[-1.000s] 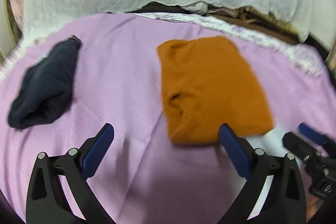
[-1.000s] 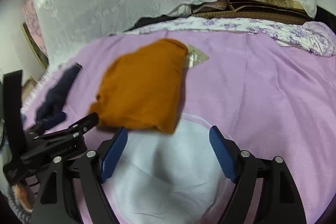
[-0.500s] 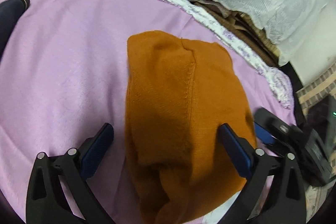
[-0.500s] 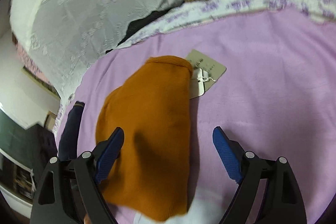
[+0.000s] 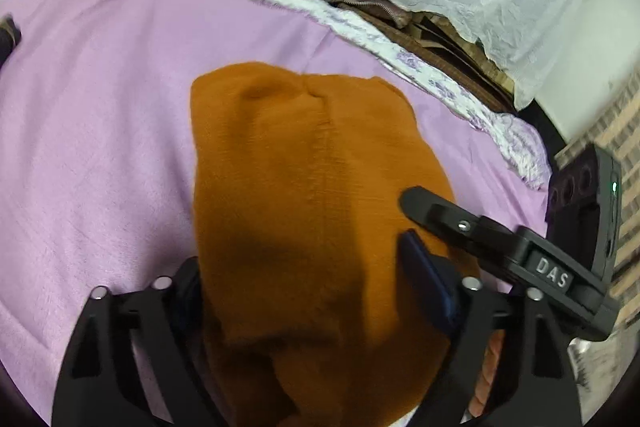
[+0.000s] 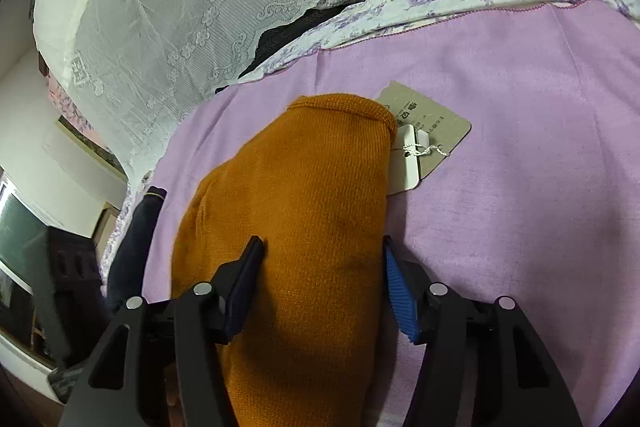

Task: Fold small clothes
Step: 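Lower both tools onto the orange bundle and close them on it, then lift the orange bundle with both tools off the lilac sheet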

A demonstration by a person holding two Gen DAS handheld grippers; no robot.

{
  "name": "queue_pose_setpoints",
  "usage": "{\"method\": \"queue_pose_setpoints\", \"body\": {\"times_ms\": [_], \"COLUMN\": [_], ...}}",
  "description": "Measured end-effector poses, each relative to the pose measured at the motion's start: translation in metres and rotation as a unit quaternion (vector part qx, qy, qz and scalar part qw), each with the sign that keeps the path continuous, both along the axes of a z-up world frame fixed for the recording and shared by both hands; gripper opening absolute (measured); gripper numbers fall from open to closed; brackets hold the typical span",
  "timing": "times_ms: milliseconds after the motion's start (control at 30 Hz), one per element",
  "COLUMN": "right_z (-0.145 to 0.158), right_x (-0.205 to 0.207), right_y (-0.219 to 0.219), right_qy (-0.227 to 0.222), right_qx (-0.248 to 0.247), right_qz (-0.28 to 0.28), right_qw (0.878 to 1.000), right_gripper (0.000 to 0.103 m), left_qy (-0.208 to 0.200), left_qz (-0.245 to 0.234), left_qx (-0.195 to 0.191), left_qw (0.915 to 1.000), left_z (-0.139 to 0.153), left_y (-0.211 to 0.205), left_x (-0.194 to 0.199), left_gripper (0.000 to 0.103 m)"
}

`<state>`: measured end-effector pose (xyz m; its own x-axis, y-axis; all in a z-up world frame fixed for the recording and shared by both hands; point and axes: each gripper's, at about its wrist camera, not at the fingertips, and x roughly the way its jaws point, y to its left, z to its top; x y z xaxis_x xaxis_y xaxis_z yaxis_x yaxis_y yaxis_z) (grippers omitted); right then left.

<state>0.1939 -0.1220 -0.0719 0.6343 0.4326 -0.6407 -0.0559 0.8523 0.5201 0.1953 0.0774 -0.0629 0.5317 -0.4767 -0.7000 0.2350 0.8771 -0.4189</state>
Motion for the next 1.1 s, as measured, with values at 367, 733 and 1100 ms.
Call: {"method": "queue_pose_setpoints", "body": {"times_ms": [367,733,1100], "right_z": [-0.002,-0.003,-0.005], "right_x": [-0.001,0.000,-0.002], "right_y": [-0.002,-0.002,-0.003], "right_qy": [-0.005,-0.007,-0.008], "right_qx": [-0.007,-0.001,0.007], "right_qz": [0.000,0.003,0.004], "right_qw": [1.000,1.000,1.000], "right_gripper": [0.058,0.063,0.067], "left_qy": [-0.075,-0.062,0.060], "left_qz": [0.011,0.022,0.017], "left_qx": [0.098,0.085,-0.132], "left_qw": [0.9923,0.9942,0.9893], "left_z": [0.017,0.016,-0.008], "left_y": [-0.024,-0.017,0.046], "left_x": [-0.021,-0.019,0.001], "left_gripper": [0.067,0.080,0.083]}}
